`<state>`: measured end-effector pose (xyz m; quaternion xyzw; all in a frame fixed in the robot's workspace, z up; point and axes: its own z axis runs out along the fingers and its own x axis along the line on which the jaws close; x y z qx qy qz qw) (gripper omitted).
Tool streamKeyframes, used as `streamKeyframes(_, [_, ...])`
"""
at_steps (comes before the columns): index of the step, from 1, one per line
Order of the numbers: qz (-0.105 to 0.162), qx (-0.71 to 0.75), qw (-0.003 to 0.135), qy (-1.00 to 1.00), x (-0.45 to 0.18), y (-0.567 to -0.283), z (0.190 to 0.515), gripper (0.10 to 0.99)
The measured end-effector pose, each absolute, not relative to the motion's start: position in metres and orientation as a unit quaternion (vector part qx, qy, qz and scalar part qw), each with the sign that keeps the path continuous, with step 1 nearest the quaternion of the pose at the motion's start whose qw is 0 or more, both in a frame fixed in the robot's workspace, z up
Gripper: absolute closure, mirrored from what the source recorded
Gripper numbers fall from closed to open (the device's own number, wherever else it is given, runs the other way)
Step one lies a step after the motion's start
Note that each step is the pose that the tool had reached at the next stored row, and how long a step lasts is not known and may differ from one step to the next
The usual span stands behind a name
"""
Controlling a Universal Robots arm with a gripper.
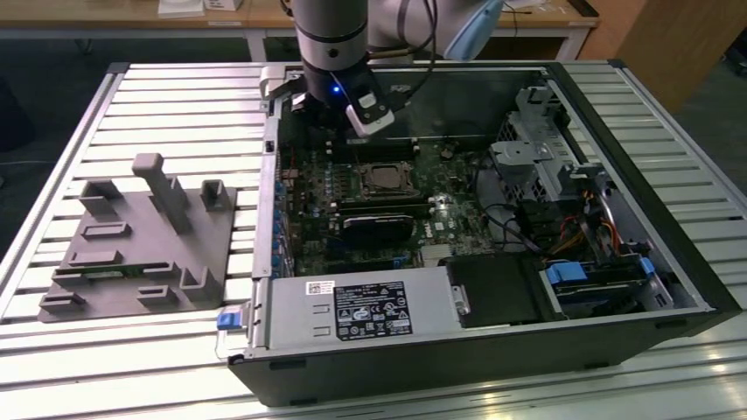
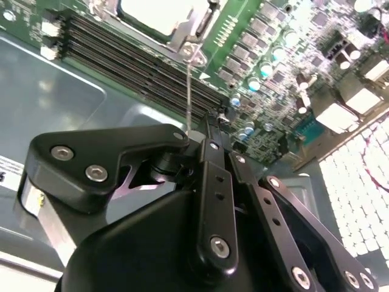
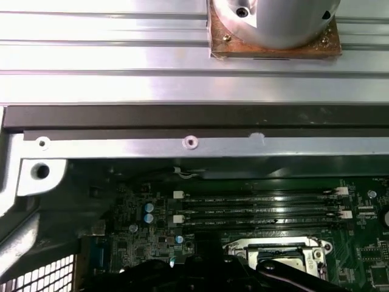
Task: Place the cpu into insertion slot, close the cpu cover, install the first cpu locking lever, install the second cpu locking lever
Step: 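Install the first cpu locking lever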
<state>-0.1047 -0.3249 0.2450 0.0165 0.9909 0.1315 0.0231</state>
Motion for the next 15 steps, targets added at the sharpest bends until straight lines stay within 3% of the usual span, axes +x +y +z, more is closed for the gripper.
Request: streamKeyframes(15, [0.131,0.017,0.023,0.991,-0.061,-0.325,0.245,0.98])
